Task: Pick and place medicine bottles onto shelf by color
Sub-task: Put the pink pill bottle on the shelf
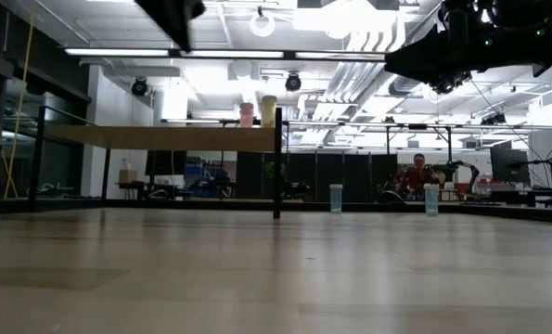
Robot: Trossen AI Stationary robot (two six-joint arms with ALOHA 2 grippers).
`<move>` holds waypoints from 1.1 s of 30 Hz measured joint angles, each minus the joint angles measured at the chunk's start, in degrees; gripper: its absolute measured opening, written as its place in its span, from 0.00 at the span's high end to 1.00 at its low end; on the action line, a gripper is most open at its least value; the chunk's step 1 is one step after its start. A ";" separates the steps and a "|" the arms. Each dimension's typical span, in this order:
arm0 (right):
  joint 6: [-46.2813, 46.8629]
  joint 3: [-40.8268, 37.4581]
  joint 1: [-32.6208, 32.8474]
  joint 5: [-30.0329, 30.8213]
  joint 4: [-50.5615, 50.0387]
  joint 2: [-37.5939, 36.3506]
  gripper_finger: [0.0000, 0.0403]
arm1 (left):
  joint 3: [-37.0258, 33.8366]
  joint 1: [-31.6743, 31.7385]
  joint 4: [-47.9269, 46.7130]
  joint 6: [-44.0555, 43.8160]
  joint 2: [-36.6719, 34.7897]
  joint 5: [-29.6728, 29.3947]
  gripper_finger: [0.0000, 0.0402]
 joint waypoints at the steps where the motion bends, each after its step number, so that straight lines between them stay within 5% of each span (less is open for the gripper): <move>1: 0.27 0.00 -0.01 0.00 -0.01 0.00 0.49 | 0.79 -1.12 -1.55 -1.93 1.07 0.89 0.47; 15: 1.27 0.00 -0.01 0.00 0.01 0.02 0.49 | -2.44 -11.69 -11.08 -8.59 14.49 1.78 0.38; 33: 1.25 0.02 0.00 0.02 0.00 0.20 0.49 | -21.01 -16.09 0.71 -27.36 1.97 3.51 0.38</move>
